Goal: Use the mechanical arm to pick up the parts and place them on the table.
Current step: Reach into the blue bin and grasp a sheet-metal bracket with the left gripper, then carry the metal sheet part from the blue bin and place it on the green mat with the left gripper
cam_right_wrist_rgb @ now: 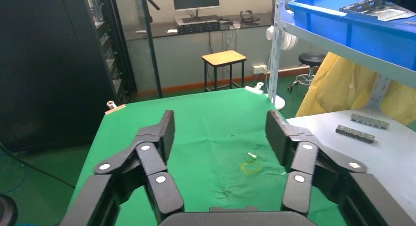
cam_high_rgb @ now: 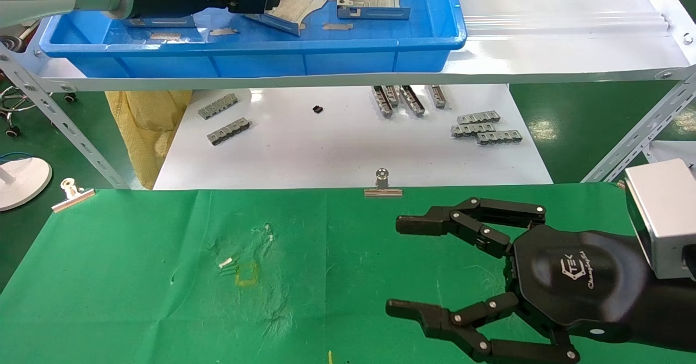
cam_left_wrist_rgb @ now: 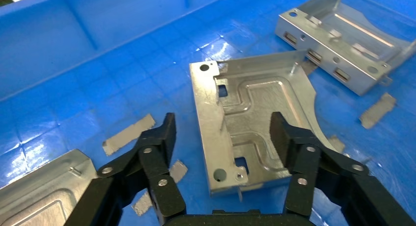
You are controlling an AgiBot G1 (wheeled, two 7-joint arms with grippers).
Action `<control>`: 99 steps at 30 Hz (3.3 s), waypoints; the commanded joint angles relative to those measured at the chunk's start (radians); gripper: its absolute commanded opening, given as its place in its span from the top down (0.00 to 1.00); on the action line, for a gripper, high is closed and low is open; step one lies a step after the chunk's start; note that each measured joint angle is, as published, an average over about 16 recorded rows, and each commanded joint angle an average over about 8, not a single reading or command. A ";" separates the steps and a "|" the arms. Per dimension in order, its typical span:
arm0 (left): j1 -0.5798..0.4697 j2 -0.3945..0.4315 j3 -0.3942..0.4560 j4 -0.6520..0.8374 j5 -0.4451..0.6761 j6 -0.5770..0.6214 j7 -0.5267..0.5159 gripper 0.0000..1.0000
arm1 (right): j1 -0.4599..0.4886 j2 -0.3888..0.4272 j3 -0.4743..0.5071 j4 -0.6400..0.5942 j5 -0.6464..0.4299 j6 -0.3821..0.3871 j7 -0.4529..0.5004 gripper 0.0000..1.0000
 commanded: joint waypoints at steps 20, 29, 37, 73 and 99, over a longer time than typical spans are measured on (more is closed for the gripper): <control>0.011 0.000 -0.008 -0.020 -0.011 -0.018 -0.023 1.00 | 0.000 0.000 0.000 0.000 0.000 0.000 0.000 0.00; 0.033 -0.076 -0.102 -0.105 -0.150 0.107 0.098 1.00 | 0.000 0.000 -0.001 0.000 0.000 0.000 0.000 0.00; 0.100 -0.198 -0.167 -0.194 -0.267 0.519 0.311 1.00 | 0.000 0.000 -0.001 0.000 0.001 0.000 0.000 0.00; 0.474 -0.335 0.084 -0.155 -0.194 0.602 1.045 0.94 | 0.000 0.001 -0.002 0.000 0.001 0.001 -0.001 0.00; 0.457 -0.322 0.061 -0.036 -0.225 0.637 1.122 0.00 | 0.001 0.001 -0.002 0.000 0.001 0.001 -0.001 0.00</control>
